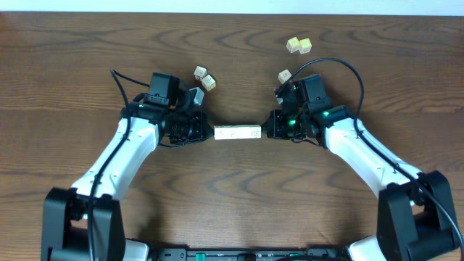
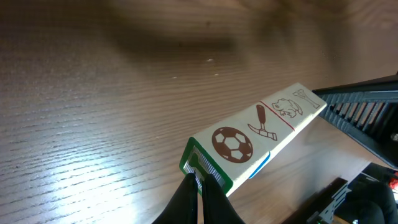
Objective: Lift 4 blocks
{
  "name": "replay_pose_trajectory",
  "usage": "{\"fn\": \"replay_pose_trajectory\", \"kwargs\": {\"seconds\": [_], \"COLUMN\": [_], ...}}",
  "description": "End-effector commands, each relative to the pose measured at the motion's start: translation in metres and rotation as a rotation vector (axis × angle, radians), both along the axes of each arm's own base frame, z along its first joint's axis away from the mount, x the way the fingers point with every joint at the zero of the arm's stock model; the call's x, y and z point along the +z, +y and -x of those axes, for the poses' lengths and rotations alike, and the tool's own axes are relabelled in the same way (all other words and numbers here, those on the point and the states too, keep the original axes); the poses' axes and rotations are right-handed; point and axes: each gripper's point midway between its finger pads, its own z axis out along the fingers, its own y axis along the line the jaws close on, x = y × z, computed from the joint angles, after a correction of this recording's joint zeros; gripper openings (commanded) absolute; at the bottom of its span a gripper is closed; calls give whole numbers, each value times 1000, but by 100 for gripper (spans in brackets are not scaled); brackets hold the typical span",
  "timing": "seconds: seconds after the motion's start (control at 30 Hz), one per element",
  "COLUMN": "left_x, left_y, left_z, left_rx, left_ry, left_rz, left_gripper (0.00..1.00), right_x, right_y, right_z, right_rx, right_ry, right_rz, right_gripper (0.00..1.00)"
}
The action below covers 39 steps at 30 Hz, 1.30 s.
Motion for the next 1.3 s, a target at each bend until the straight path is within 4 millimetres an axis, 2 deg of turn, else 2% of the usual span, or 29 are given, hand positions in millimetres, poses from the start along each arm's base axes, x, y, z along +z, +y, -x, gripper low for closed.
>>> {"fn": "replay_pose_trajectory", "kwargs": {"seconds": [0.0, 0.47, 0.8, 1.27], "left_x": [24, 36, 44, 62], "left_y": [-24, -27, -47, -46], "left_z": [11, 8, 15, 15], "left_rx": [-63, -42, -102, -104], "left_ry": [-12, -18, -36, -93], "left_rz": [117, 134, 141, 153], "left_gripper": [7, 7, 7, 7], "right_x": [34, 55, 53, 51], "right_y": [34, 14, 11, 8], "right_z": [25, 34, 35, 33], "right_rx": [114, 50, 40, 23], "right_ry": [-2, -40, -35, -38], "right_rz": [-137, -57, -38, -21], "right_gripper": [1, 1, 1, 1]}}
